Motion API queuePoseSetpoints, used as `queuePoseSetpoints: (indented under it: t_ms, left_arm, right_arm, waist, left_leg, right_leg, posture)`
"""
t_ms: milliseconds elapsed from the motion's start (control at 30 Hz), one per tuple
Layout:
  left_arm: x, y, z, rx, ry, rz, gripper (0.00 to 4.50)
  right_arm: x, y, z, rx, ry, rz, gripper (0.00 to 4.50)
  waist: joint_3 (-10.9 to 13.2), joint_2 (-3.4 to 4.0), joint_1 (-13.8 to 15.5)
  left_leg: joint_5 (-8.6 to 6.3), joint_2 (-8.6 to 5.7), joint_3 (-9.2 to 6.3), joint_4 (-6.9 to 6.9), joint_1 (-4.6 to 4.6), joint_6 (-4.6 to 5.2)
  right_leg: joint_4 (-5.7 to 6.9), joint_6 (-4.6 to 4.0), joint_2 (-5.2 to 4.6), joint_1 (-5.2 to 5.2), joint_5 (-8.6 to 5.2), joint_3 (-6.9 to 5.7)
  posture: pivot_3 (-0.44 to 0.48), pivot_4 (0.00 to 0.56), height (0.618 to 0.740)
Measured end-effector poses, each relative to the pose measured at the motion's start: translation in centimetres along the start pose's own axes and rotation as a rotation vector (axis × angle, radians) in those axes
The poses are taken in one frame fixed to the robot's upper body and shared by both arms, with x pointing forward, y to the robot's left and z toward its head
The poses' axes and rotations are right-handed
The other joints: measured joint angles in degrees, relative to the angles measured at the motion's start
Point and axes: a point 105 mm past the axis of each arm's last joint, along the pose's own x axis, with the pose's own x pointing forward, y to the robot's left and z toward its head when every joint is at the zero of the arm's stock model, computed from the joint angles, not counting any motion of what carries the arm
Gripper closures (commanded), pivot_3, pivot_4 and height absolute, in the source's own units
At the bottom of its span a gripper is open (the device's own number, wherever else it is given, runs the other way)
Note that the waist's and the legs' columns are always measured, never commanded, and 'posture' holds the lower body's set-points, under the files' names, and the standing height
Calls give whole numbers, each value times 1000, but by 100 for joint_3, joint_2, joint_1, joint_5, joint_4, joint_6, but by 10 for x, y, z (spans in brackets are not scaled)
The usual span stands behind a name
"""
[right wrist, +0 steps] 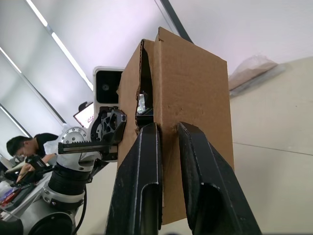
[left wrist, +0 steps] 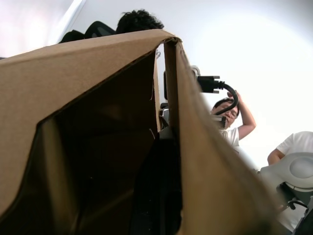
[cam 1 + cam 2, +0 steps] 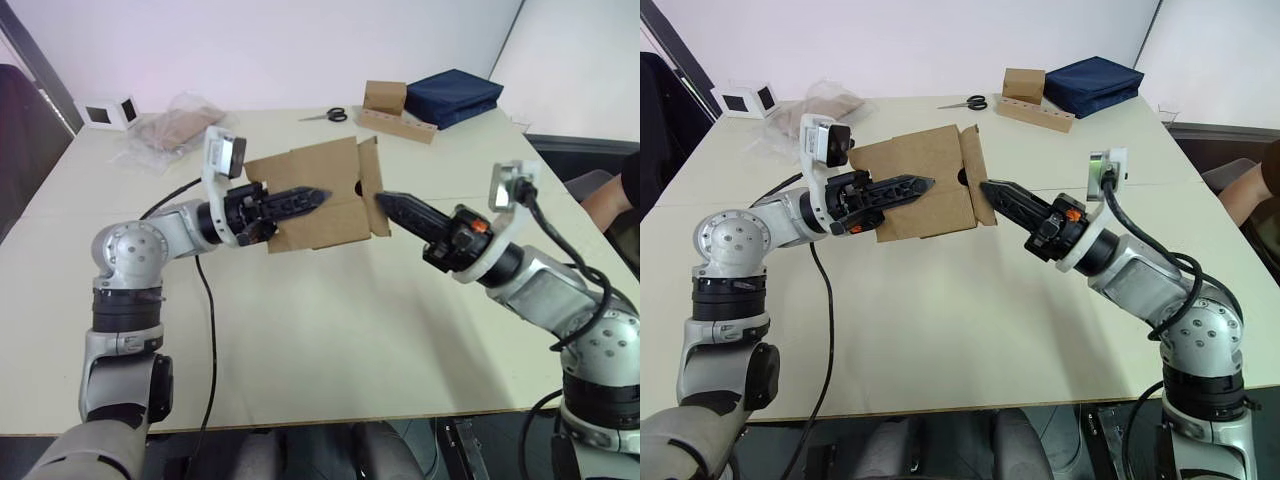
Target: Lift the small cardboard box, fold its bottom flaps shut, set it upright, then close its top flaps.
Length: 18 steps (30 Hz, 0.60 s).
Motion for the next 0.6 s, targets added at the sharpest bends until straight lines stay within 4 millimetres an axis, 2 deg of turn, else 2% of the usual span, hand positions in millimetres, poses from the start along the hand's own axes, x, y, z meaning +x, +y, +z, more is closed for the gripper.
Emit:
queuePoseSetpoints:
  t_ms: [267, 600]
  left_arm:
    - [0, 0, 0, 0, 0, -2, 4500]
    - [2, -1, -1, -3, -3, -17, 4500]
  right_arm:
    - [-4, -2, 9, 28, -33, 0, 3930]
    - [-5, 4, 6, 82, -25, 38, 3930]
  waist:
    - [0, 0, 1]
    - [0, 0, 1]
  left_leg:
    - [0, 0, 0, 0, 0, 0]
    - [0, 0, 0, 0, 0, 0]
  right_leg:
    - [0, 0, 0, 0, 0, 0]
    - [0, 0, 0, 0, 0, 0]
  posture:
    - [0, 150, 740]
    - [0, 150, 740]
